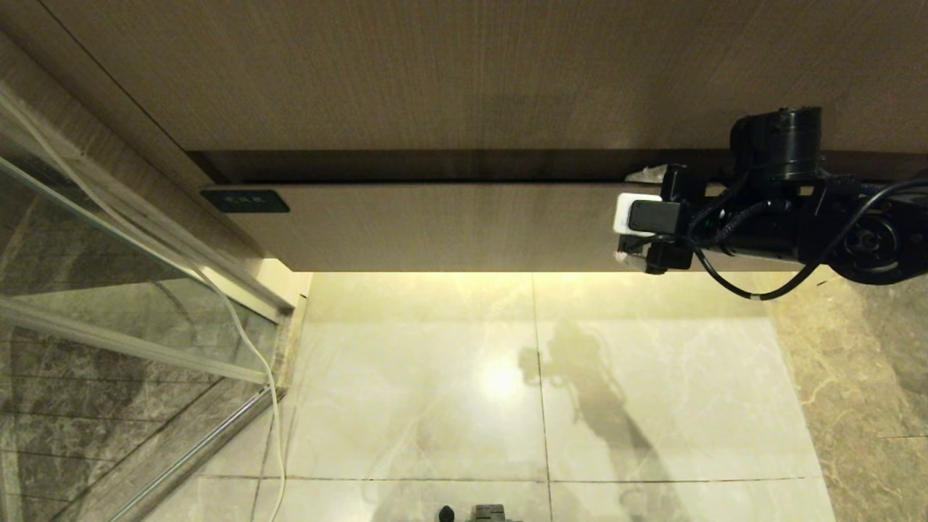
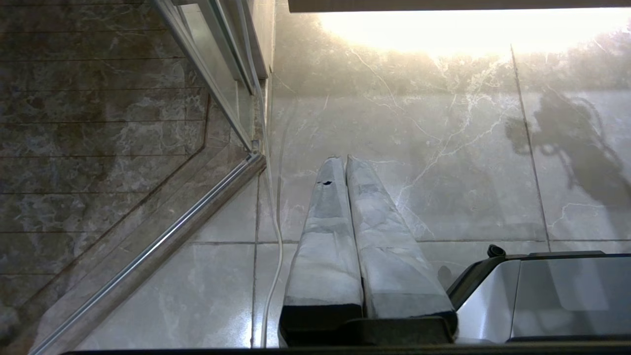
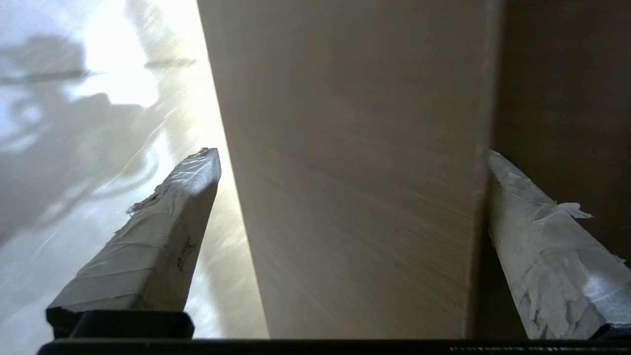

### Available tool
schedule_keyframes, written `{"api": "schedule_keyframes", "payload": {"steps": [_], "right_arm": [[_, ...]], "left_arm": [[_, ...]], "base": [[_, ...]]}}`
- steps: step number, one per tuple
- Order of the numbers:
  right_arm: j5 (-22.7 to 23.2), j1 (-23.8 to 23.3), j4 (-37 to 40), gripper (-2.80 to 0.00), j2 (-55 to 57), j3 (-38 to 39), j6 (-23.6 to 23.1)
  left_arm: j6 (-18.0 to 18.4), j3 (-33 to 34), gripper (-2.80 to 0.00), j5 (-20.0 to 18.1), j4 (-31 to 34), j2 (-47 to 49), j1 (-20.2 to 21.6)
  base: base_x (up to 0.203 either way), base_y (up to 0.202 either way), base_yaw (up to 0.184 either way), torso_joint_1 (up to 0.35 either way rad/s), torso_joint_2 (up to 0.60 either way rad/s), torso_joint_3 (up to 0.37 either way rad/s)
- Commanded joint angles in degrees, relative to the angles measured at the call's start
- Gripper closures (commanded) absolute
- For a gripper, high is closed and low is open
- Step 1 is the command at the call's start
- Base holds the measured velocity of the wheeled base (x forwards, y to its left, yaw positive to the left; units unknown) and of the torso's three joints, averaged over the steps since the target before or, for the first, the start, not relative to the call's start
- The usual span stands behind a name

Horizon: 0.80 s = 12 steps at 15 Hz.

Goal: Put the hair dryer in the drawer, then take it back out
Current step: Pull open the drawer

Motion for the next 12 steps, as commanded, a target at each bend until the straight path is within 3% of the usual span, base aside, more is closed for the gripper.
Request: {"api": "schedule_keyframes", "payload": {"steps": [1, 10, 12], "right_arm": [[0.02, 0.05, 1.09, -2.80, -0.81, 0.92, -0.58], [-6.90, 0.05, 6.34, -2.80, -6.20, 9.84, -1.07], [-7.62, 0.05, 11.24, -2.80, -9.08, 11.59, -0.65]], "left_arm": [[0.01, -0.01, 0.00, 0.01, 0.00, -0.02, 0.02], [0.01, -0.01, 0.00, 0.01, 0.00, -0.02, 0.02], [0.01, 0.05, 0.00, 0.01, 0.00, -0.02, 0.02]], "base": [[0.000, 0.000, 0.000, 0.000, 0.00, 0.000], [0.000, 0.000, 0.000, 0.000, 0.00, 0.000], [0.000, 0.000, 0.000, 0.000, 0.00, 0.000]]}}
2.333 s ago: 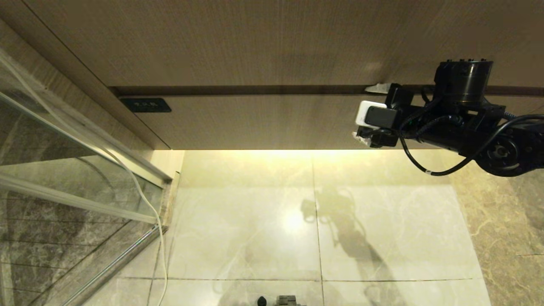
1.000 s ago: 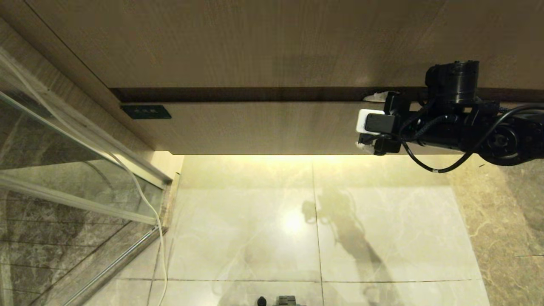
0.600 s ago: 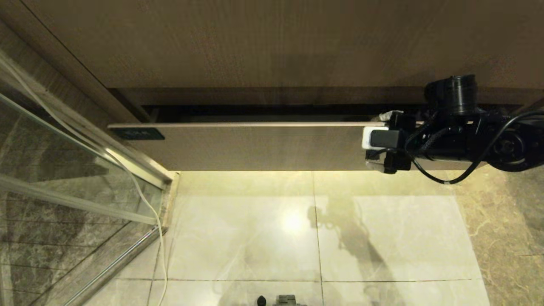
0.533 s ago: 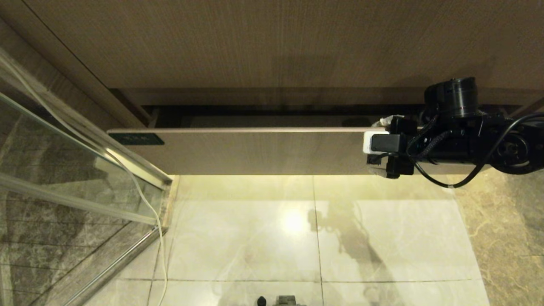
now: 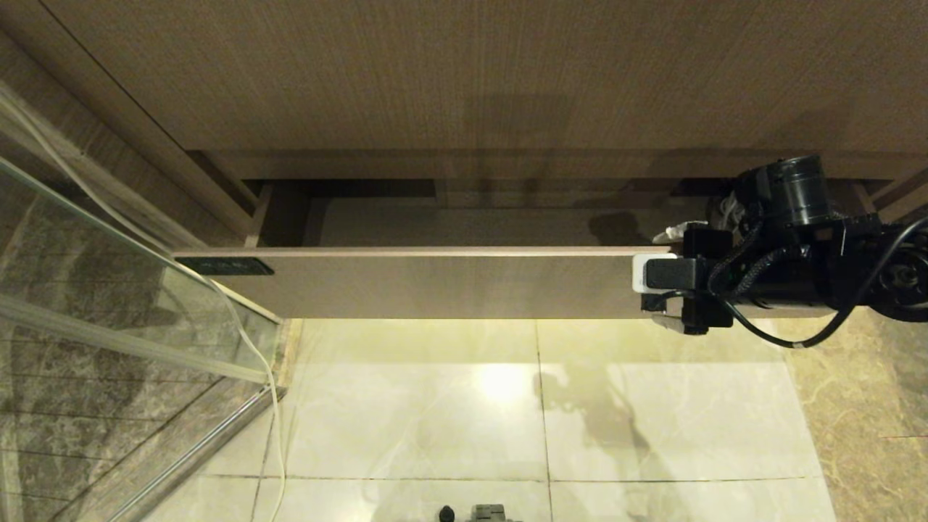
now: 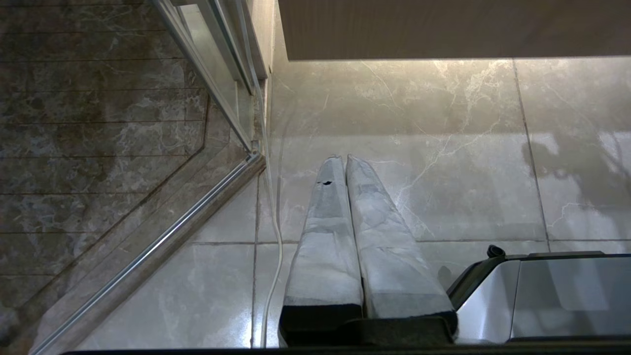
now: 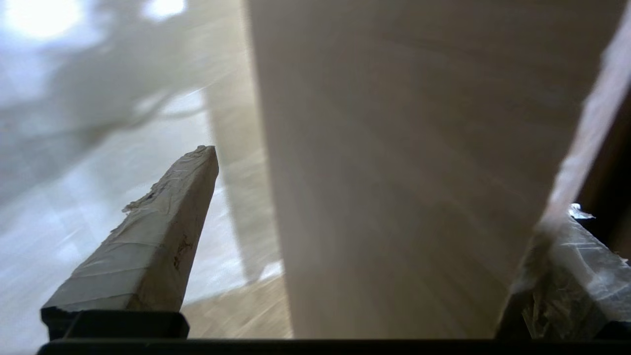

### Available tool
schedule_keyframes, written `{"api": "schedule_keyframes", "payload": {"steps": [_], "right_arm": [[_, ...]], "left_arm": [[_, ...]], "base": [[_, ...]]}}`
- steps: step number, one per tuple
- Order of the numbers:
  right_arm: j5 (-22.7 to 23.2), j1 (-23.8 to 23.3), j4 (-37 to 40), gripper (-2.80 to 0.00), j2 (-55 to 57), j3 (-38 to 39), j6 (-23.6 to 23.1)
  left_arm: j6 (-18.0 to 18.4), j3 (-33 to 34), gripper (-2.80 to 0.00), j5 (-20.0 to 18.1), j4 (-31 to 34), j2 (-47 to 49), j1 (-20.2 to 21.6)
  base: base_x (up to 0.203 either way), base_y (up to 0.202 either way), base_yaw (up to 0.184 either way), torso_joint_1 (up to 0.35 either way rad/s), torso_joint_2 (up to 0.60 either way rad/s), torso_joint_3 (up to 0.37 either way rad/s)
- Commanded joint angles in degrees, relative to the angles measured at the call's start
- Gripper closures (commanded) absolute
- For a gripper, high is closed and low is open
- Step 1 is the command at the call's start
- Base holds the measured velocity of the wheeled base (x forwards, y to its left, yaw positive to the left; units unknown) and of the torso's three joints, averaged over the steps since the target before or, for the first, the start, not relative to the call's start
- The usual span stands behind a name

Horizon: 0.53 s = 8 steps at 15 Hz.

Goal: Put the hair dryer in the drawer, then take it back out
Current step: Pull open the drawer

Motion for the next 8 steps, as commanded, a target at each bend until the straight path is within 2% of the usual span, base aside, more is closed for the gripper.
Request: {"api": "schedule_keyframes", "payload": {"steps": [1, 5, 8], "right_arm": [[-0.21, 0.05, 5.52, -2.80, -3.97, 1.61, 0.30], [0.55, 0.05, 16.94, -2.80, -12.21, 3.97, 8.17], [0.50, 0.05, 20.82, -2.80, -16.63, 4.99, 9.54]], "left_arm": [[-0.01, -0.04, 0.00, 0.01, -0.02, -0.02, 0.02], [-0.01, 0.05, 0.00, 0.01, -0.02, -0.02, 0.02], [-0.01, -0.04, 0.00, 0.01, -0.02, -0.02, -0.06]], "base": [[0.000, 0.000, 0.000, 0.000, 0.00, 0.000], [0.000, 0.000, 0.000, 0.000, 0.00, 0.000], [0.000, 0.000, 0.000, 0.000, 0.00, 0.000]]}}
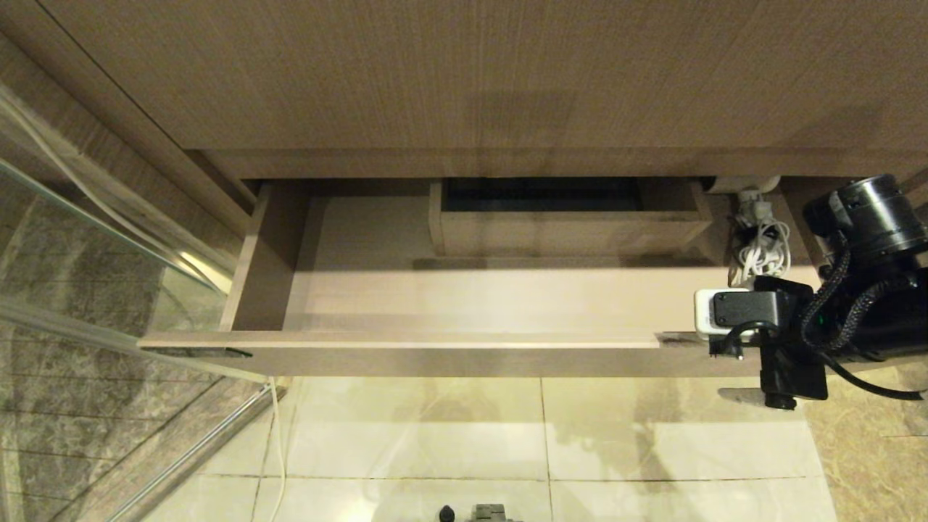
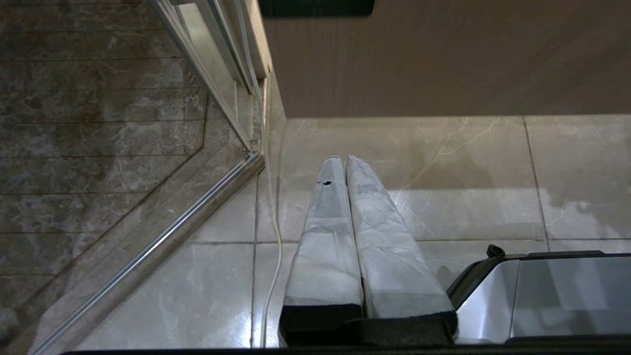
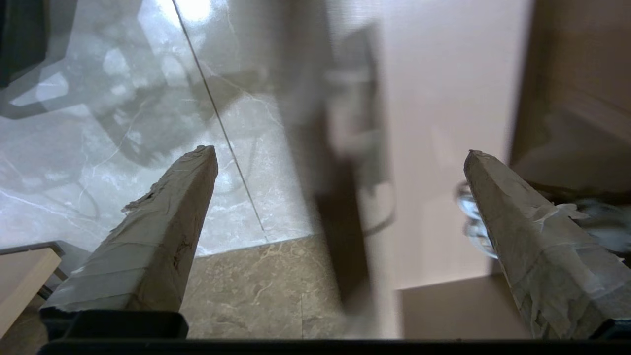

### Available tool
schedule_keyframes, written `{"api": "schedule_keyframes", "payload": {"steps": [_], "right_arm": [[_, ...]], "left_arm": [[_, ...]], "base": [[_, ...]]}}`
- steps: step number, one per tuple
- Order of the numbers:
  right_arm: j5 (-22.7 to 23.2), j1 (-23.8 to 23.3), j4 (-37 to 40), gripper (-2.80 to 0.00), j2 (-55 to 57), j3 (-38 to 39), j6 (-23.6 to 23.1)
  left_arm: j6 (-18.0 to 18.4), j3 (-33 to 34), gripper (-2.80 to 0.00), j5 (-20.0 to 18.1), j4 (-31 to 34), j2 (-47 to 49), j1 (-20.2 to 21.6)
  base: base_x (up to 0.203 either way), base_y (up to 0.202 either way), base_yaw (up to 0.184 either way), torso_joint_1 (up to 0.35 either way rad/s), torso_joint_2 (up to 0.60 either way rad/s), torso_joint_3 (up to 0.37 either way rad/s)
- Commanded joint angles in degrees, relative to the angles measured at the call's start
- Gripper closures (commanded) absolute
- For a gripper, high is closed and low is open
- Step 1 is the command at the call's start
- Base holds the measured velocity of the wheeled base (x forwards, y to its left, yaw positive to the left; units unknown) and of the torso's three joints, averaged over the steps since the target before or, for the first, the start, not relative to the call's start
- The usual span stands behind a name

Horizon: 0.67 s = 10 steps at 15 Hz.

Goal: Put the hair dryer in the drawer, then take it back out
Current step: Pull open the drawer

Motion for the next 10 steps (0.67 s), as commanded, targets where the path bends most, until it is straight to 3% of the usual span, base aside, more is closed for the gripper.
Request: {"api": "schedule_keyframes", "payload": {"steps": [1, 5, 8, 10], "right_arm": [[0.04, 0.02, 2.26, -2.80, -6.04, 1.33, -0.27], [2.17, -0.90, 6.49, -2.80, -13.79, 3.43, 1.57], [2.09, -4.43, 8.10, -2.80, -19.07, 3.32, 2.58], [1.13, -6.62, 10.47, -2.80, -19.41, 3.01, 6.11]], "left_arm": [[0.00, 0.04, 0.00, 0.01, 0.00, -0.02, -0.05], [0.00, -0.04, 0.00, 0.01, 0.00, -0.02, -0.04], [0.00, 0.05, 0.00, 0.01, 0.00, -0.02, 0.03], [0.00, 0.02, 0.00, 0.01, 0.00, -0.02, 0.03]], "base": [[0.000, 0.000, 0.000, 0.000, 0.00, 0.000], [0.000, 0.000, 0.000, 0.000, 0.00, 0.000], [0.000, 0.000, 0.000, 0.000, 0.00, 0.000], [0.000, 0.000, 0.000, 0.000, 0.00, 0.000]]}}
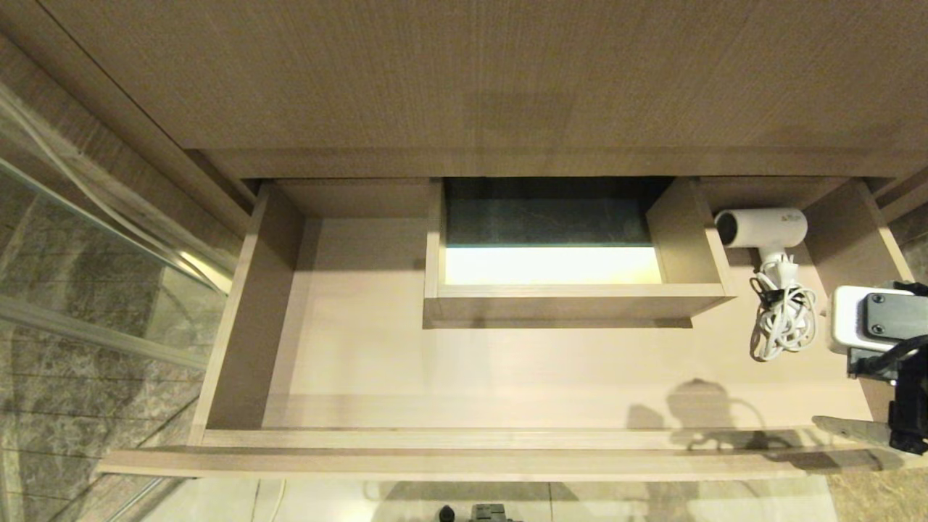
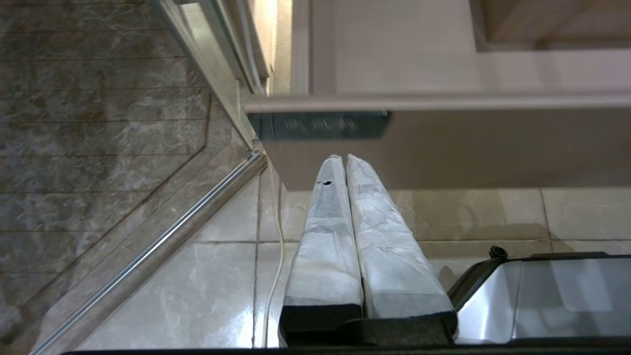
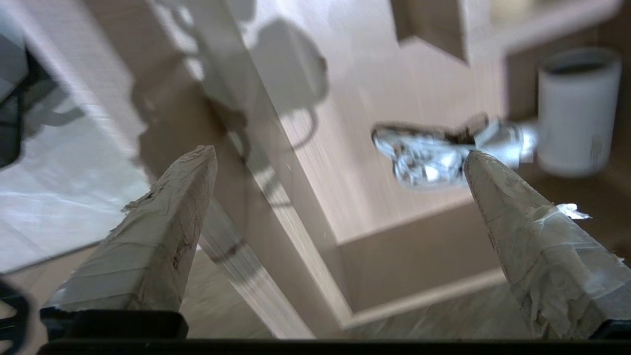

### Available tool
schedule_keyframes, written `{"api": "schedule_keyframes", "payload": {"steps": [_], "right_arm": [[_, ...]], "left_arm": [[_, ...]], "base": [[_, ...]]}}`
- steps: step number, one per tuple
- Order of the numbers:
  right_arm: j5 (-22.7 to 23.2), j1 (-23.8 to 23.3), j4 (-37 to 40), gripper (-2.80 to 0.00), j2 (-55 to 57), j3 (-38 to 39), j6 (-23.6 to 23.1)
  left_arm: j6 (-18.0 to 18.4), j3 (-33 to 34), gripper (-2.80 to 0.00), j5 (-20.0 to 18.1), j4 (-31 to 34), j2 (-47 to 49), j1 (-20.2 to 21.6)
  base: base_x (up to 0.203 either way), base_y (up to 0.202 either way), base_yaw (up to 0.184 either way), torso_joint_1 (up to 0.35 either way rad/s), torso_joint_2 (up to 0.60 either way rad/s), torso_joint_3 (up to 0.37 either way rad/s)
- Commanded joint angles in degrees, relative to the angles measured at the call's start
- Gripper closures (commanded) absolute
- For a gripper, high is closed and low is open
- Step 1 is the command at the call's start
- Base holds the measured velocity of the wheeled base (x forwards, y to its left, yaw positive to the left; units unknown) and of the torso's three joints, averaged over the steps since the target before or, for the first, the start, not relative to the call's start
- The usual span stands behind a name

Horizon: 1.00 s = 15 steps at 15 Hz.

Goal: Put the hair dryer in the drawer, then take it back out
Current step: Pull open the drawer

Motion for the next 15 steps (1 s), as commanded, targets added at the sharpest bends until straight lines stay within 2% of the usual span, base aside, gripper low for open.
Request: {"api": "schedule_keyframes", "payload": {"steps": [1, 8, 12, 15], "right_arm": [[-0.99, -2.95, 0.84, -2.80, -2.03, -0.34, 1.64], [-5.31, -10.95, 0.33, -2.80, 0.83, -4.05, 3.95], [-10.89, -12.97, 0.16, -2.80, 3.51, -6.67, 9.11], [-18.33, -15.16, 0.23, -2.80, 8.63, -11.87, 16.64]], "left_arm": [[-0.02, 0.04, 0.00, 0.01, -0.02, -0.02, 0.02], [-0.02, -0.01, 0.00, 0.01, -0.02, -0.02, 0.02], [-0.02, 0.04, 0.00, 0.01, -0.02, -0.02, 0.02], [-0.02, -0.01, 0.00, 0.01, -0.02, -0.02, -0.06]], "base": [[0.000, 0.000, 0.000, 0.000, 0.00, 0.000], [0.000, 0.000, 0.000, 0.000, 0.00, 0.000], [0.000, 0.000, 0.000, 0.000, 0.00, 0.000], [0.000, 0.000, 0.000, 0.000, 0.00, 0.000]]}}
